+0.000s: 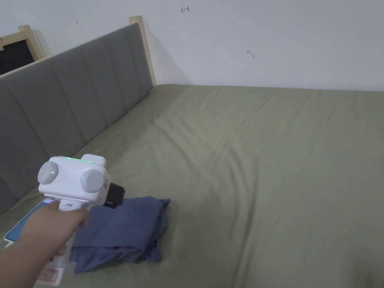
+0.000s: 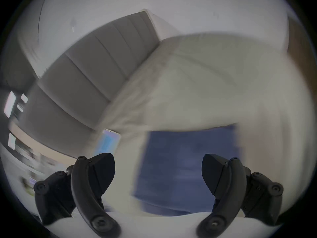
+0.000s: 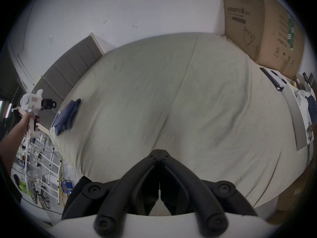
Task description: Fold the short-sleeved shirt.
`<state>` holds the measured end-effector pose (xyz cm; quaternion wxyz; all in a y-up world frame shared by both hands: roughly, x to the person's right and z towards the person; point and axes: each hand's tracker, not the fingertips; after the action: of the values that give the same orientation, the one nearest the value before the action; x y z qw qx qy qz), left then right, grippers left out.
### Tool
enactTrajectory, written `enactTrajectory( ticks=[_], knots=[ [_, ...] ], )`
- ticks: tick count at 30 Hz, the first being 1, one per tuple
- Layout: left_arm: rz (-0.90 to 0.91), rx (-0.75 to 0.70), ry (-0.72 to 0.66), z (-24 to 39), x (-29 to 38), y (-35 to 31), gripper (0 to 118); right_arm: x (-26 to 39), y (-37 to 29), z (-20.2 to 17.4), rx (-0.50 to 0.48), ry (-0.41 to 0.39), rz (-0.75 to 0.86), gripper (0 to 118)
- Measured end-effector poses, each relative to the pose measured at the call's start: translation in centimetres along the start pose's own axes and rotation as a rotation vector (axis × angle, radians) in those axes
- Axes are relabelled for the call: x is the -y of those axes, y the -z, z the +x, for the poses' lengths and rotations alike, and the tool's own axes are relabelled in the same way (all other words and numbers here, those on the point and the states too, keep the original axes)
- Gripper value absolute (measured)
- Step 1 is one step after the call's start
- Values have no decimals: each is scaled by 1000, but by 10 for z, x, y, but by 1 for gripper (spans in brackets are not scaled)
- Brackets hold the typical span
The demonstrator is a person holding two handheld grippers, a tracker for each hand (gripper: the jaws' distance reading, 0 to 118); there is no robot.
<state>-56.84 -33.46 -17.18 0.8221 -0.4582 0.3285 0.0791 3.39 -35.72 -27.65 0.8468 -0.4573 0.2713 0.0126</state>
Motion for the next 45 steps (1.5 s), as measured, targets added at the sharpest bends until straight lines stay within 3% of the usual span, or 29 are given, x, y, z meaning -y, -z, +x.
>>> enactTrajectory(
  ticks=[2,3,4,5,6,7,11,16,19,23,26,30,32,39,45],
  knots=[
    [-52,206,-102,20,11,-26,102,-5,-13,1,-5,7,44,0],
    [-61,316,-139,34,20,-40,92,-7,-21,1,-8,9,69,0],
    [-48,394,-148,50,31,-56,72,-10,-28,1,-13,8,93,0],
    [-14,475,-147,69,44,-73,45,-12,-37,1,-18,6,120,0],
    [47,529,-138,88,55,-92,3,-15,-47,0,-24,1,149,0],
    [70,552,-108,106,63,-107,0,-17,-56,0,-27,-5,174,0],
    [246,674,-29,165,89,-173,0,-23,-94,1,-29,-12,252,0],
    [575,655,55,209,100,-261,0,-28,-155,0,-51,-8,406,0],
    [752,629,52,224,100,-309,0,-29,-197,-6,-52,-52,569,0],
    [953,595,-6,234,110,-342,0,-23,-235,-14,62,-90,898,0],
    [1071,452,-12,247,127,-344,0,-6,-236,-14,144,-152,1102,0],
    [1062,453,-59,251,147,-342,0,13,-229,-14,203,-187,1133,0],
    [1079,411,-43,252,152,-339,0,17,-222,-17,291,-203,1147,0],
    [1094,365,-30,253,158,-336,0,18,-202,-1,308,-87,1061,0],
    [1112,358,-4,254,160,-338,1,15,-205,1,317,-88,1039,0]
  ],
)
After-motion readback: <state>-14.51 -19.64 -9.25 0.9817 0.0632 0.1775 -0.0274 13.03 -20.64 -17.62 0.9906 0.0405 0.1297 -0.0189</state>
